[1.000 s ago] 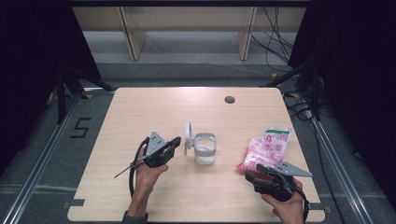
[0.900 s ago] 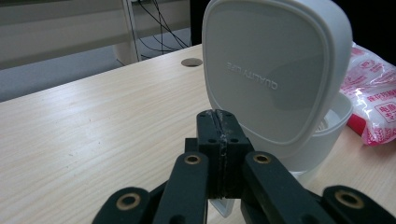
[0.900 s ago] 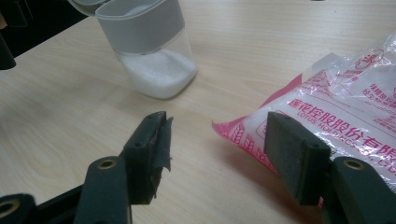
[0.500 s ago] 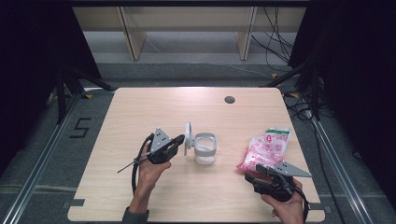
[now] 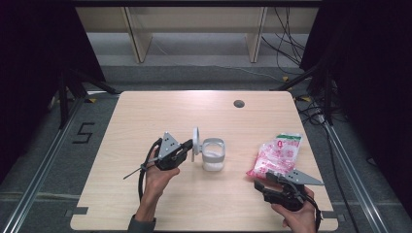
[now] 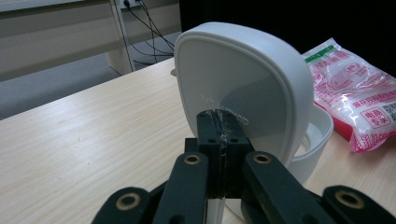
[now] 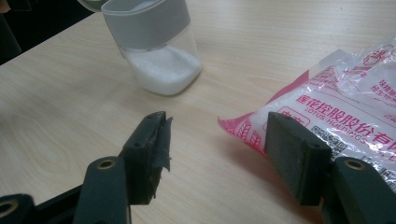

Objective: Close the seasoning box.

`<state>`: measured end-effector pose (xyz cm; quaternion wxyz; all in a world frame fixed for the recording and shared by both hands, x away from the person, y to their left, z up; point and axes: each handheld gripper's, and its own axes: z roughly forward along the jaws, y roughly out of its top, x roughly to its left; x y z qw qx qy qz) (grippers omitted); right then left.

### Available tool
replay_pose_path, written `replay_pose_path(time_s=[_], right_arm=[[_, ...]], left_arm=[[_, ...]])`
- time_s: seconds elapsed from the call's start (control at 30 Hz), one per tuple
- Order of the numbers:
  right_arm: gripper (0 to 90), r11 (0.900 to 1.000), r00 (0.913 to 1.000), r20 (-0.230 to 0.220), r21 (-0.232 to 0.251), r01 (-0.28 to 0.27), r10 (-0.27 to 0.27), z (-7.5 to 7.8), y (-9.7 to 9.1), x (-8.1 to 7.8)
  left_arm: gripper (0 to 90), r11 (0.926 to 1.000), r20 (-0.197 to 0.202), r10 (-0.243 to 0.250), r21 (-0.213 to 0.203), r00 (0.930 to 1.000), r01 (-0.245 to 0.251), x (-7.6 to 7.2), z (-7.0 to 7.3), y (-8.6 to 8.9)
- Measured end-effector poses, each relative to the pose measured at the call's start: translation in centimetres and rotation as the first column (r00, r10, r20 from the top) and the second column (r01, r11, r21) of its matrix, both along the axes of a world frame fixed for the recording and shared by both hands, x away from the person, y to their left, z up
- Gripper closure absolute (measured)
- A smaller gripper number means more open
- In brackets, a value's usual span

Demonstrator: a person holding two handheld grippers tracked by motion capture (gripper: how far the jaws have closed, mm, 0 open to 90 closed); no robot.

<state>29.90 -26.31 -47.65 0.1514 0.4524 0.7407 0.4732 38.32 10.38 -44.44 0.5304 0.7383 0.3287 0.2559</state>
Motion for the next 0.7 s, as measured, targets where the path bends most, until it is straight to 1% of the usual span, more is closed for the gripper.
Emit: replay_pose_path(time_s=[0.2, 0.27, 0.3, 0.33, 0.37, 0.4, 0.43, 0.47, 0.5, 0.57, 0.6, 0.63, 0.67, 0.7], right_arm=[[40.3, 0.9999, 0.9999, -0.006, 0.002, -0.01, 0.01, -0.07, 0.01, -0.03], [40.3, 0.9996, 0.9993, -0.034, 0.023, 0.014, -0.013, 0.05, 0.21, -0.37], [40.3, 0.9998, 0.9995, -0.031, 0.016, 0.009, -0.009, 0.03, 0.17, -0.38], [40.3, 0.9996, 0.9996, -0.023, 0.025, 0.014, -0.014, -0.05, 0.26, -0.33], [40.3, 0.9996, 0.9997, -0.017, 0.019, 0.02, -0.019, -0.1, 0.3, -0.28], [40.3, 0.9996, 0.9997, -0.02, 0.025, 0.011, -0.01, -0.06, 0.26, -0.35], [40.3, 0.9998, 0.9999, -0.01, 0.018, 0.01, -0.01, -0.13, 0.25, -0.28], [40.3, 0.9997, 0.9997, -0.019, 0.02, 0.016, -0.016, -0.1, 0.32, -0.32], [40.3, 0.9997, 0.9998, -0.017, 0.019, 0.014, -0.014, -0.12, 0.3, -0.32], [40.3, 0.9997, 0.9997, -0.017, 0.021, 0.015, -0.015, -0.14, 0.3, -0.34], [40.3, 0.9998, 0.9999, -0.007, 0.016, 0.008, -0.008, -0.16, 0.22, -0.26], [40.3, 0.9999, 1.0, -0.004, 0.014, 0.006, -0.005, -0.17, 0.21, -0.24], [40.3, 1.0, 0.9999, -0.011, 0.007, -0.001, 0.001, -0.14, 0.2, -0.24], [40.3, 1.0, 1.0, -0.008, 0.0, -0.003, 0.003, -0.13, 0.17, -0.23]], left_arm=[[88.8, 1.0, 0.004, -0.004, 0.0, 1.0, 0.004, 0.01, 0.11, -0.11], [88.8, 1.0, 0.005, -0.004, 0.001, 1.0, 0.004, 0.0, 0.13, -0.12], [88.8, 1.0, 0.005, -0.005, 0.002, 1.0, 0.005, 0.0, 0.15, -0.14], [88.8, 1.0, 0.005, -0.005, 0.003, 1.0, 0.005, 0.0, 0.17, -0.14], [88.8, 1.0, 0.005, -0.002, -0.001, 1.0, 0.002, -0.03, 0.2, -0.17], [88.8, 1.0, 0.006, -0.002, -0.007, 1.0, 0.002, -0.05, 0.21, -0.21], [88.8, 1.0, 0.008, -0.004, -0.003, 1.0, 0.004, -0.07, 0.25, -0.23], [88.7, 1.0, 0.01, -0.006, 0.002, 0.9999, 0.005, -0.07, 0.29, -0.25], [88.6, 1.0, 0.004, -0.006, -0.004, 1.0, 0.006, -0.09, 0.3, -0.31], [88.5, 0.9999, 0.011, -0.01, 0.003, 0.9999, 0.01, -0.06, 0.39, -0.32], [88.4, 0.9999, 0.014, -0.015, -0.007, 0.9998, 0.015, -0.03, 0.37, -0.4], [88.4, 0.9999, 0.013, -0.013, -0.006, 0.9998, 0.013, -0.06, 0.41, -0.44], [88.4, 0.9999, 0.013, -0.011, -0.005, 0.9999, 0.011, -0.07, 0.45, -0.48], [88.4, 0.9999, 0.012, -0.015, -0.008, 0.9998, 0.015, -0.06, 0.46, -0.55]])
